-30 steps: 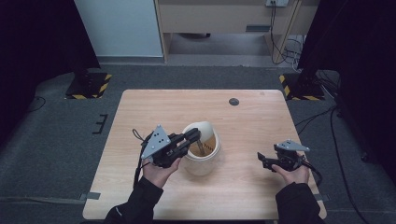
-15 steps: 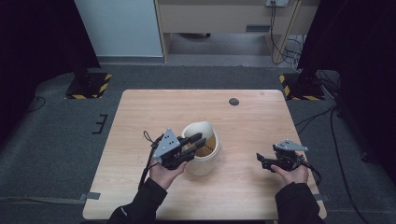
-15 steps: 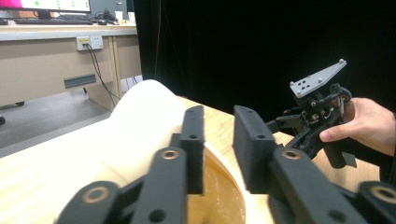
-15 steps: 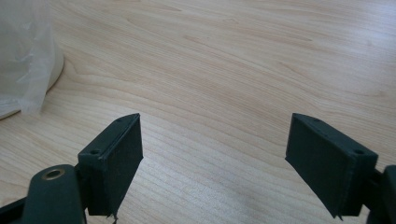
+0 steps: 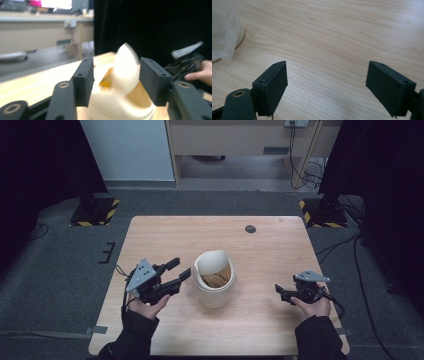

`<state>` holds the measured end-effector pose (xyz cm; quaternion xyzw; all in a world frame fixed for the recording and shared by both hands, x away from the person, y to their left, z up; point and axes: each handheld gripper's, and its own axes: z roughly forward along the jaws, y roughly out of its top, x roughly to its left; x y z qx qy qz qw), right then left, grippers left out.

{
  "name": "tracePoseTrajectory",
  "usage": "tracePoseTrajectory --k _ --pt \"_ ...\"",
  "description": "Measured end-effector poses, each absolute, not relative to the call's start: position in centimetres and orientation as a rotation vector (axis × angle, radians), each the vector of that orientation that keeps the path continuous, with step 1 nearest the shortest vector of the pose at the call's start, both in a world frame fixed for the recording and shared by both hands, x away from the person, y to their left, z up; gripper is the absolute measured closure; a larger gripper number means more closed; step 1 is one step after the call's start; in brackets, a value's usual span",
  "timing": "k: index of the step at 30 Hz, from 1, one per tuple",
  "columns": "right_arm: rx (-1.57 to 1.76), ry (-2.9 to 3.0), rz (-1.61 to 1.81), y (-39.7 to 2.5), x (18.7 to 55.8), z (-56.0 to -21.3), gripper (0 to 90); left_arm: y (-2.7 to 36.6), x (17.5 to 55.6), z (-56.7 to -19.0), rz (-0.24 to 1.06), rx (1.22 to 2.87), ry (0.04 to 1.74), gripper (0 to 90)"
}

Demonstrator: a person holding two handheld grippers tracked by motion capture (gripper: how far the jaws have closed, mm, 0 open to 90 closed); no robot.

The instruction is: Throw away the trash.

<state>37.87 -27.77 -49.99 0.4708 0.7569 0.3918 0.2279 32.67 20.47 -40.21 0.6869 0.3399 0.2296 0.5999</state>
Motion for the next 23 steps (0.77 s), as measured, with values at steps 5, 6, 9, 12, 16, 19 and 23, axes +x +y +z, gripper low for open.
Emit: tracePoseTrajectory --k 5,6,9,12,16,19,23 --pt "1.306 2.092 1.064 -27.8 37.9 -50.2 16.0 24.1 33.2 -44.0 0.551 1.665 0.949 29.9" --pt "1.309 2.092 1.062 -27.8 37.9 -50.2 15.9 24.9 33.5 -45.0 0.542 1.685 0.998 27.6" --pt "1.319 2.091 1.054 -28.0 38.0 -50.3 15.3 26.4 34.4 -47.4 0.538 1.757 1.105 21.8" --pt "1.336 2.090 1.044 -28.3 38.1 -50.5 14.7 27.5 35.5 -49.0 0.543 1.849 1.169 19.7" --pt "1.353 2.085 1.026 -28.6 38.2 -50.8 13.6 28.6 36.5 -50.8 0.534 1.942 1.248 16.4" --pt "1.381 2.069 1.019 -29.0 38.5 -51.0 11.5 28.8 36.8 -51.4 0.518 1.982 1.282 14.6" --pt "1.391 2.081 0.976 -29.4 38.8 -51.5 11.2 28.9 37.0 -51.8 0.503 2.011 1.303 13.0"
